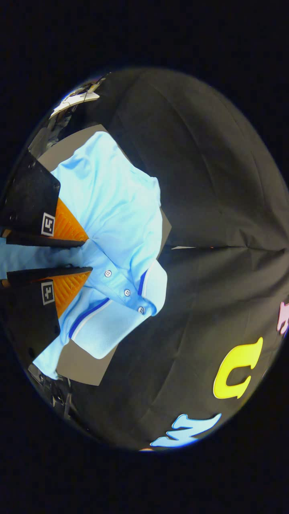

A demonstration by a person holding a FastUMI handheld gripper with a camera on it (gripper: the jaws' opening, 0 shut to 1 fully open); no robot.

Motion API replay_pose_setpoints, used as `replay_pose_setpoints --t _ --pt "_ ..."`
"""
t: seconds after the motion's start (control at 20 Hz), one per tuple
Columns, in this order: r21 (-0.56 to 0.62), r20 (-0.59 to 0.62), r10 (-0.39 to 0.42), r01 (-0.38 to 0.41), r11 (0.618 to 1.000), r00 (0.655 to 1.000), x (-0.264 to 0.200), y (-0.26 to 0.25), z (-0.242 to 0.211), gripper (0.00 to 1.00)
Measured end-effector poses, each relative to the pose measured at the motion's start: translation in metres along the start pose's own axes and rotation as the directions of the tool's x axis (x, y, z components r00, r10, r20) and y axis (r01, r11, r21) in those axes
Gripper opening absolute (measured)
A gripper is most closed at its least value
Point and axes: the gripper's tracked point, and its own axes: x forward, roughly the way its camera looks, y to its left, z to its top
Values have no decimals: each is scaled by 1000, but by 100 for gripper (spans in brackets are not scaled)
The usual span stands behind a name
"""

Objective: Put the clothes into the washing machine and then close the washing machine lid.

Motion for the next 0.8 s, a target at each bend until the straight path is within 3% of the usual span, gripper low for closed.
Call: replay_pose_setpoints --t 0.1,0.2,0.3,0.5,0.8 --pt "-5 12 -2 2 1000 1000 0 2 -3 27" --pt "-22 0 18 -18 1000 1000 -1 3 -3 27" --pt "-5 18 14 -14 1000 1000 -2 2 -2 5" --pt "-16 78 9 -8 1000 997 -2 3 1 1" --pt "106 190 70 -91 990 979 -34 3 12 1"
